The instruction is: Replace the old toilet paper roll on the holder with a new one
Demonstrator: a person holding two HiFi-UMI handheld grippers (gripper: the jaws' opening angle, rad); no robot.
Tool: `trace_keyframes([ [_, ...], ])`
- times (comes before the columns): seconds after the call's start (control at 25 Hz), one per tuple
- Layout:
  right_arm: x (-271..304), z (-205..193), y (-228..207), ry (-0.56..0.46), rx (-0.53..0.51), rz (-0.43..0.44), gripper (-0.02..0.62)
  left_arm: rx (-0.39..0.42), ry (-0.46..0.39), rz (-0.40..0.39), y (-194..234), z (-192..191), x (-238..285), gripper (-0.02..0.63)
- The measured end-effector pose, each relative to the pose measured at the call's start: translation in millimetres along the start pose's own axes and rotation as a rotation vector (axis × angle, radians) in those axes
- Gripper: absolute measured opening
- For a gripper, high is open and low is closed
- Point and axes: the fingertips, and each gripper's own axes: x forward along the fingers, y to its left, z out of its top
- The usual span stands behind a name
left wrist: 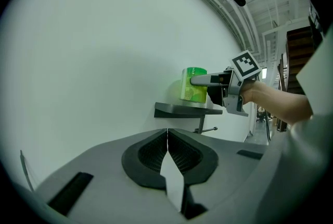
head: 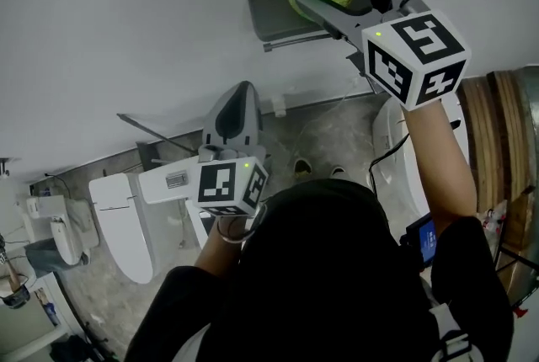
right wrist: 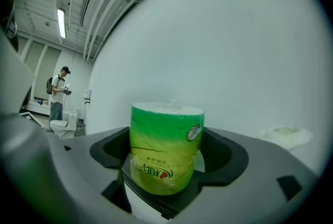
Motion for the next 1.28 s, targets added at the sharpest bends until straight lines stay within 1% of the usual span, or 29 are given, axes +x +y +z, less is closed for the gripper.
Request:
trace_keyframes([
  [0.12, -12.7, 19.0, 4.8, -0.038, -0.006, 0.034, 0.410, -0.008, 0.002, -0.005, -5.7, 1.0, 3.0, 0.023],
  [0.32, -30.9, 43.2, 12.9, -0.117, 0.014, 0.088, 0.410, -0.003, -0.001, -0.035, -16.3, -2.2, 11.3, 0.023],
  [0.4, -39.6, 54.2, 15.0, -0.150, 0.007, 0.096, 0.410, 0.001, -0.004, -0.046, -17.3, -4.7, 15.5, 0.023],
  [0.52, -57.0, 76.4, 13.4, -0.219, 0.036, 0.105, 0.410, 0.001, -0.001, -0.056, -17.2, -8.0, 20.8, 0.023],
  [0.64, -76.7, 107.4, 5.0, -0.292, 0.006, 0.089, 0.410, 0.009, -0.001, -0.068, -19.7, -8.3, 26.8, 0.023],
  [0.76, -104.3, 124.8, -12.9, -0.343, -0.036, 0.021, 0.410, 0.009, 0.002, -0.082, -24.4, -9.9, 29.7, 0.023],
  [0.88, -136.7, 129.9, -39.2, -0.380, -0.104, -0.105, 0.410, 0.006, 0.000, -0.089, -25.8, -10.4, 31.4, 0.023],
  [1.0, -166.6, 124.8, -67.5, -0.390, -0.165, -0.240, 0.410, 0.004, 0.000, -0.097, -27.3, -9.0, 34.1, 0.023],
  [1.12, -187.8, 105.2, -93.1, -0.351, -0.183, -0.338, 0.409, -0.001, -0.003, -0.099, -25.6, -7.5, 36.2, 0.023],
  [1.28, -216.7, 64.3, -123.5, -0.256, -0.181, -0.459, 0.410, -0.004, 0.001, -0.114, -29.4, -8.4, 36.8, 0.023],
])
